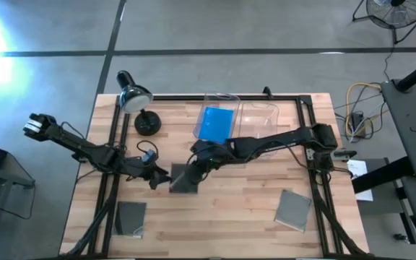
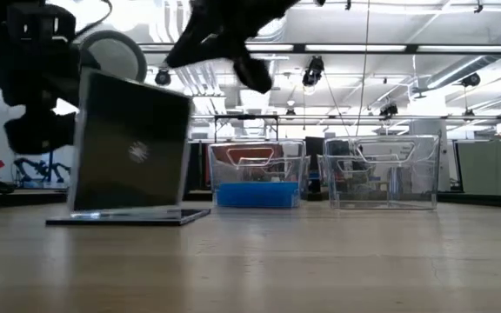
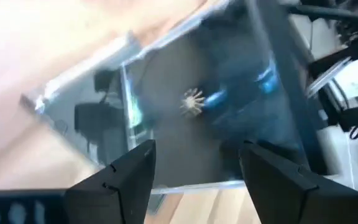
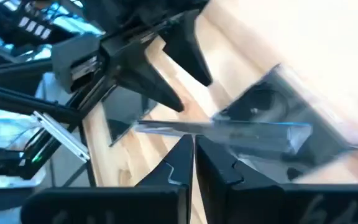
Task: Pick & place jewel cases by type
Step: Put the black CD case into the right transparent bin
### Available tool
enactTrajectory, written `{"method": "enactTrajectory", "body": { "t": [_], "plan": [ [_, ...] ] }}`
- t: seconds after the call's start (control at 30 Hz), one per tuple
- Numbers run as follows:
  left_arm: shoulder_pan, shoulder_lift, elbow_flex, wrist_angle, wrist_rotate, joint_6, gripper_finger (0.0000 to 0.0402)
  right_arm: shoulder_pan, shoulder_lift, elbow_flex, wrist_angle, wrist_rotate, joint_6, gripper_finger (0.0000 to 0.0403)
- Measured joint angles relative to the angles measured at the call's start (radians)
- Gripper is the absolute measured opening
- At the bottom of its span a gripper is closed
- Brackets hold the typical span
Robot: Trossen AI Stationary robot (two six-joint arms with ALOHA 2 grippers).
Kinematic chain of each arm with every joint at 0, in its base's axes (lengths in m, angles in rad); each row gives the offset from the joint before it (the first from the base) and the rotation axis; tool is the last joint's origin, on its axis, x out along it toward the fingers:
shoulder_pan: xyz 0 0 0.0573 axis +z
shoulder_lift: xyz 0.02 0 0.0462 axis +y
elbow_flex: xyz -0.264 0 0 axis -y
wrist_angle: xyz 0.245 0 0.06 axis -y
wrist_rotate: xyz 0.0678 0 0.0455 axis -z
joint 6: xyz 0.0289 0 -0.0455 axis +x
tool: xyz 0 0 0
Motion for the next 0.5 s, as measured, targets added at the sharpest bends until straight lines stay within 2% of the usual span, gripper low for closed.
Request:
{"method": "enactTrajectory", "body": {
  "t": [0.13, 0.27, 0.33, 0.43, 0.5],
  "plan": [
    [0.000, -0.020, 0.027, 0.003, -0.086, 0.066, 0.0213, -0.001, -0.011, -0.001, -0.053, 0.012, 0.035, 0.0013],
    [-0.002, 0.015, 0.020, -0.177, -0.086, 0.018, 0.0213, 0.002, 0.007, -0.008, -0.067, 0.048, 0.045, 0.0013],
    [-0.002, 0.041, 0.008, -0.246, -0.081, -0.017, 0.0213, 0.005, 0.025, -0.008, -0.135, 0.015, 0.068, 0.0018],
    [0.000, 0.064, 0.006, -0.204, -0.119, -0.022, 0.0213, 0.057, 0.046, -0.022, -0.353, -0.018, 0.120, 0.0047],
    [0.006, 0.090, 0.002, -0.162, -0.180, 0.015, 0.0213, 0.128, 0.041, -0.040, -0.406, 0.005, 0.194, 0.0077]
  ]
}}
